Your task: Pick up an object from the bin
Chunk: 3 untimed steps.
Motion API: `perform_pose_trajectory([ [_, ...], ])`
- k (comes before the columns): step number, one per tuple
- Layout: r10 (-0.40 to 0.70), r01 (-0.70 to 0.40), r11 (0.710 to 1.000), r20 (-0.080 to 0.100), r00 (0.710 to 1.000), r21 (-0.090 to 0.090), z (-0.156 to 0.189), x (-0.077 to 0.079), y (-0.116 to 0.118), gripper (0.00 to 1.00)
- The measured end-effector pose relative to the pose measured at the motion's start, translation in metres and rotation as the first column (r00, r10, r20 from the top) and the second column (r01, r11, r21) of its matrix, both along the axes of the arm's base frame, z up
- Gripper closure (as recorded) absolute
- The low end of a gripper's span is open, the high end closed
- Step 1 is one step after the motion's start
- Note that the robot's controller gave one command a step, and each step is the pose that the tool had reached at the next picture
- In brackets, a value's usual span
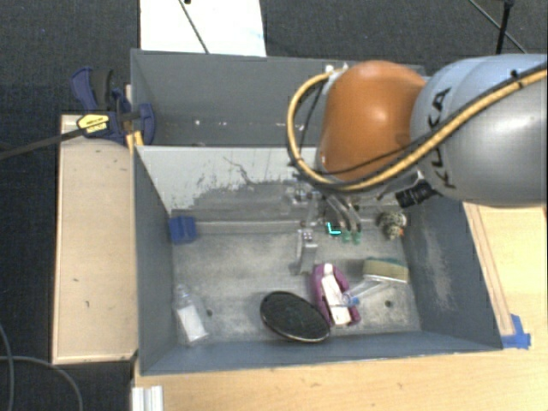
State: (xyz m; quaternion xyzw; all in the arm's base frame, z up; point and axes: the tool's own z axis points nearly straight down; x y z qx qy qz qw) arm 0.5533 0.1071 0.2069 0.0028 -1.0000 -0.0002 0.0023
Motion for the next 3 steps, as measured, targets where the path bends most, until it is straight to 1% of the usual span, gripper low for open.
perform_pose_trajectory([
  [1, 0.247, -0.247, 0.969, 0.014, 0.969, 0.000, -0.133, -0.071, -0.008, 0.00],
  [2, -0.027, 0.027, 1.000, 0.012, 1.000, 0.001, -0.106, -0.070, -0.027, 0.00],
  [3, 0.057, -0.057, 0.998, 0.011, 0.998, 0.001, -0.107, -0.073, 0.010, 0.00],
])
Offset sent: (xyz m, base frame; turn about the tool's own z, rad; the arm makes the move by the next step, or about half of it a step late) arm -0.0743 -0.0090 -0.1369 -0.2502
